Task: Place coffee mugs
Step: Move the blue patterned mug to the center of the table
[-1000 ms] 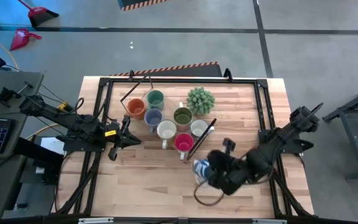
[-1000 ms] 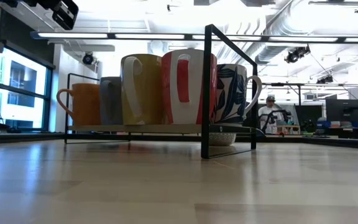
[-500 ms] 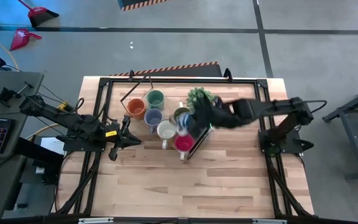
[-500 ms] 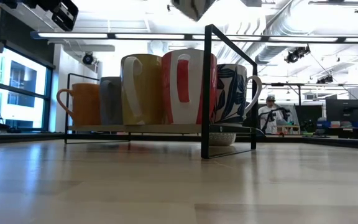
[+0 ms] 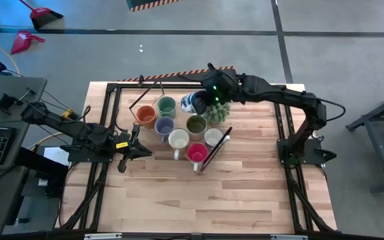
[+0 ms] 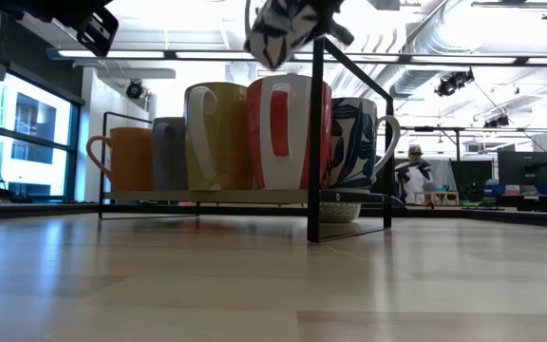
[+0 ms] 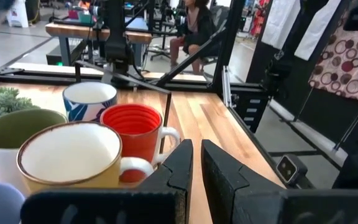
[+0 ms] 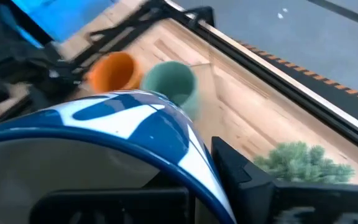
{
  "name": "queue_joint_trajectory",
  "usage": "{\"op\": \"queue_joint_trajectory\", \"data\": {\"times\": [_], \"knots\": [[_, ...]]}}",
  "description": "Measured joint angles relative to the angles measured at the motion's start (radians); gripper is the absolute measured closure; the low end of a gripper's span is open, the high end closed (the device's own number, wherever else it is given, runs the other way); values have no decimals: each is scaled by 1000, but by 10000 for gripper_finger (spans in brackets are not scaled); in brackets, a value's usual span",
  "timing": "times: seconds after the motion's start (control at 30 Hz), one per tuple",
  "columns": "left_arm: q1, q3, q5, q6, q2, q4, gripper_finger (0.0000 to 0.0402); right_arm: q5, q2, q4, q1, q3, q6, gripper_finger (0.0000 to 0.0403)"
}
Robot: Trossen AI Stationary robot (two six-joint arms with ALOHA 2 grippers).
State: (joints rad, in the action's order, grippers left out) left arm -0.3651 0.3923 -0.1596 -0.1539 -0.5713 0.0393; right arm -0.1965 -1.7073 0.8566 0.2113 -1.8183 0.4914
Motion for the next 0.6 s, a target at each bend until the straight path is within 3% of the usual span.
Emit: {"op": "queue_joint_trajectory", "data": {"times": [0.4, 0.6], "knots": [[0, 0, 0, -1, 0, -14, 381, 154, -88, -87, 137, 0, -32, 398], [0, 0, 0, -1, 0, -18, 381, 167, -131, -91, 155, 0, -80, 398]]}}
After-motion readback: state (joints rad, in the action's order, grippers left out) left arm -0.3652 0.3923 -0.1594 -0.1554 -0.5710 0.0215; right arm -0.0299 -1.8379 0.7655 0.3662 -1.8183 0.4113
